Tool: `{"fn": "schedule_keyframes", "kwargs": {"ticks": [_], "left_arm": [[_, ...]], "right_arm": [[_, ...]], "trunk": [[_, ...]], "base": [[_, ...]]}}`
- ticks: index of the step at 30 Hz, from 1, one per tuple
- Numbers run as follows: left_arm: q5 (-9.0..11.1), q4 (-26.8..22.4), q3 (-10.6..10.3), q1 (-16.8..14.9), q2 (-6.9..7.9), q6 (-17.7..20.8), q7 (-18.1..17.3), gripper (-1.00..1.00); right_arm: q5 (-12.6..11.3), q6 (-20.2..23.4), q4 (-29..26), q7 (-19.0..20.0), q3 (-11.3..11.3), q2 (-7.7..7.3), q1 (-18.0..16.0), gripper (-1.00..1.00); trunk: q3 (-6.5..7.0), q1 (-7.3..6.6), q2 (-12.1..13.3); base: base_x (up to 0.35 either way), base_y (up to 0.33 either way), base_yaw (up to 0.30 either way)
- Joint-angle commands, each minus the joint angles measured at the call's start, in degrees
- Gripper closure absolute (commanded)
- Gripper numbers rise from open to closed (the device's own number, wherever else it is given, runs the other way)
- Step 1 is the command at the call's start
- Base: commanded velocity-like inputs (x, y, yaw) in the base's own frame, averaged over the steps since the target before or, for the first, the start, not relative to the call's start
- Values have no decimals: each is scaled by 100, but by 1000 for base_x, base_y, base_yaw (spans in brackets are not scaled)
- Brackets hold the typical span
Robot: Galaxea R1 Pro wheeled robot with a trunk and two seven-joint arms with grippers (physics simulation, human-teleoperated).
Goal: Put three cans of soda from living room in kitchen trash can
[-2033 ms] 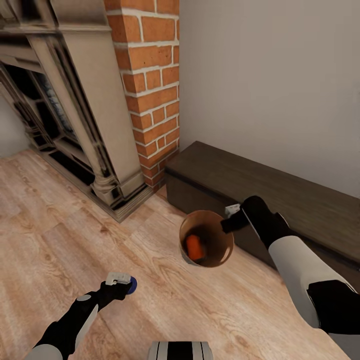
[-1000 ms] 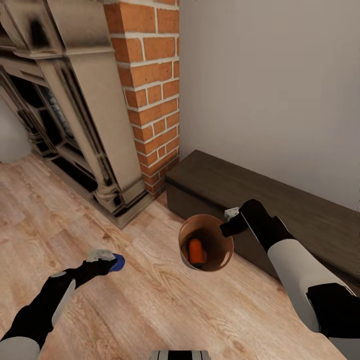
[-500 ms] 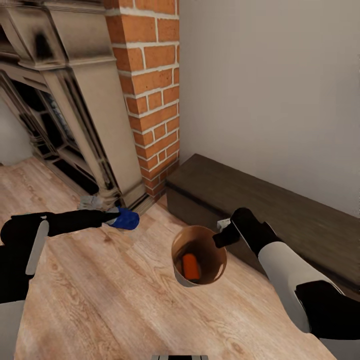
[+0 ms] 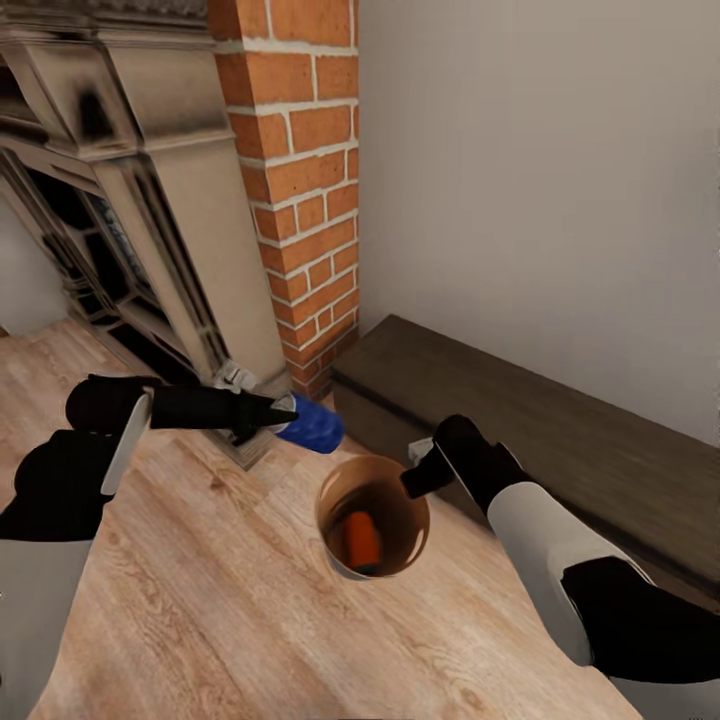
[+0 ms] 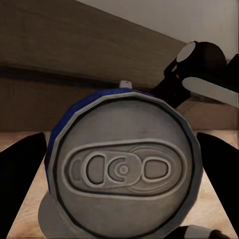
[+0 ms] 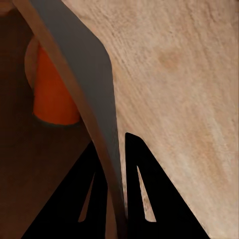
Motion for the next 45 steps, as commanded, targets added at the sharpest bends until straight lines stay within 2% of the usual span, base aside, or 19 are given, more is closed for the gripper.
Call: {"fn": "schedule_keyframes", "kwargs": {"ticks": [1,3,11,12,15,16,19,22,25,26,28,30,33,34,36,39,45], "left_arm": [[-7,36,-68,-3,-1,0,-7,100],[-10,60,-140,-6,0,0,-14,100],[4,60,-260,-8,-20,0,-35,100],[4,62,-307,-8,-29,0,-35,100],[-14,100,-673,-9,-87,0,-2,100],[-19,115,-738,-9,-103,0,8,100],[-49,289,-944,-9,-260,0,79,100],[-108,511,-1030,-9,-359,0,118,100],[-317,643,-1214,-7,-484,0,170,100],[-507,766,-1327,-3,-587,0,212,100],[-608,876,-1373,-2,-646,-87,240,100],[-742,1231,-1428,-3,-766,-347,335,100],[-777,1537,-1444,-6,-820,-624,439,100],[-793,1698,-1451,-6,-902,-740,491,100],[-800,1797,-1461,-5,-976,-789,553,100],[-867,2190,-1477,-6,-1173,-1010,996,100],[-890,2490,-1574,-8,-1234,-1144,1266,100]], "right_arm": [[-220,64,2,32,-15,6,-29,100],[-218,64,2,31,-15,17,-70,100],[-216,64,5,30,-11,44,-163,100],[-216,64,6,30,-12,45,-174,100],[-216,64,25,30,-13,48,-227,100],[-216,64,31,30,-14,50,-237,100],[-216,64,48,30,-15,87,-271,100],[-216,64,53,28,-15,131,-318,100],[-216,64,55,29,-15,185,-369,100],[-216,64,55,30,-15,240,-388,100],[-216,64,55,28,-16,274,-395,100],[-216,64,55,29,-12,317,-404,100],[-216,64,56,29,-13,334,-406,100],[-216,64,56,28,-10,357,-407,100],[-216,64,56,29,-10,371,-407,100],[-216,64,51,29,-7,397,-409,100],[-216,64,52,24,-7,431,-426,100]], "trunk": [[19,-23,42],[55,-67,122],[55,-67,122],[55,-67,122],[55,-67,122],[55,-67,122],[55,-67,122],[55,-67,122],[55,-67,122],[55,-67,122],[55,-67,122],[55,-67,122],[55,-67,122],[55,-67,122],[55,-67,122],[55,-67,122],[55,-67,122]], "base": [[0,0,0],[0,0,0],[0,0,0],[0,0,0],[0,0,0],[0,0,0],[0,0,0],[0,0,0],[0,0,0],[0,0,0],[0,0,0],[0,0,0],[0,0,0],[0,0,0],[0,0,0],[0,0,0],[0,0,0]]}}
